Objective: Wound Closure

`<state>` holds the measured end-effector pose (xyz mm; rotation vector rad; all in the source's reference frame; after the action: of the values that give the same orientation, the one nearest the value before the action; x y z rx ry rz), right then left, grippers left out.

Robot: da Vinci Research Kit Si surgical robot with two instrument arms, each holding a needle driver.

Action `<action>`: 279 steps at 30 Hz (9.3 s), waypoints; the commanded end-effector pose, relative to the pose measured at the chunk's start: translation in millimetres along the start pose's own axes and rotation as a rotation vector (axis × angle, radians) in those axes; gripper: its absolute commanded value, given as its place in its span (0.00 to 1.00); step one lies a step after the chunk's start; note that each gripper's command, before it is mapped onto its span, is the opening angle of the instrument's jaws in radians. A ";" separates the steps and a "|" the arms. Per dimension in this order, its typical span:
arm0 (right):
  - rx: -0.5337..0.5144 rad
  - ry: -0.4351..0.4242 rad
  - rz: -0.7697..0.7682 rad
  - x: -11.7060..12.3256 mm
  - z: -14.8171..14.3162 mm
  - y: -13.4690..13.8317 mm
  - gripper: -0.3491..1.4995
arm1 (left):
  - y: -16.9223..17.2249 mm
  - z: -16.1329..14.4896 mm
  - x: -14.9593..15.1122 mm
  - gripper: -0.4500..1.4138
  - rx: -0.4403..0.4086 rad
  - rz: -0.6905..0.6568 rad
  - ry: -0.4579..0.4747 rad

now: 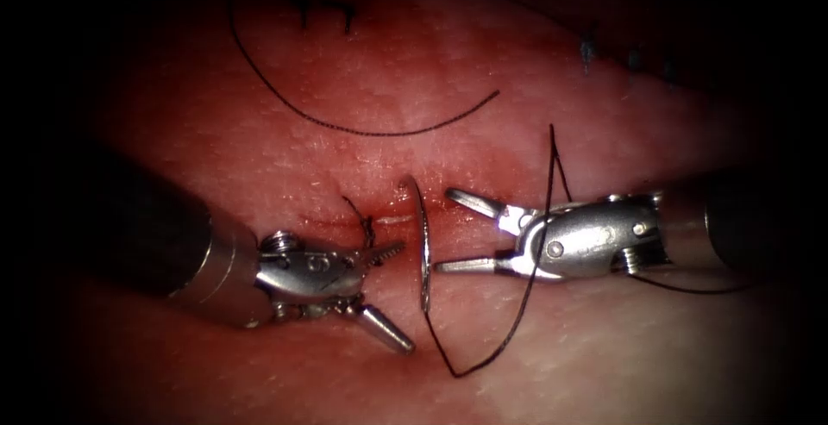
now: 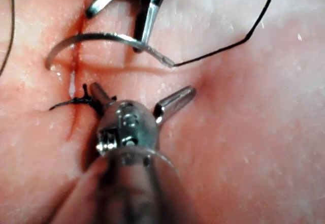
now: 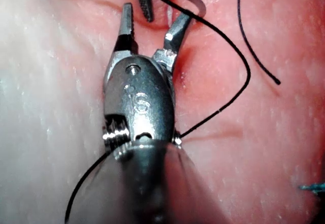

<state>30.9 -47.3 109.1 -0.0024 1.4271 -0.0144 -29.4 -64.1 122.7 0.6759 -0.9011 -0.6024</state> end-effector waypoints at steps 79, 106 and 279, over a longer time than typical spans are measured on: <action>-0.291 -0.136 -0.638 4.7 6.0 -0.3 0.87 | -3.1 -1.9 -1.5 0.78 0.022 -0.023 0.003; 0.055 -0.051 -0.837 0.6 6.1 2.4 0.00 | -3.2 -2.1 -1.3 0.78 0.024 -0.022 0.004; 0.764 -0.600 0.361 -23.5 0.5 -19.7 0.00 | -4.2 -4.3 -1.8 0.78 0.021 -0.015 0.001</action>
<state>27.1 -66.0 132.1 0.8107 0.7511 -0.2293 -27.0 -63.2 116.4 0.6992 -0.9047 -0.6051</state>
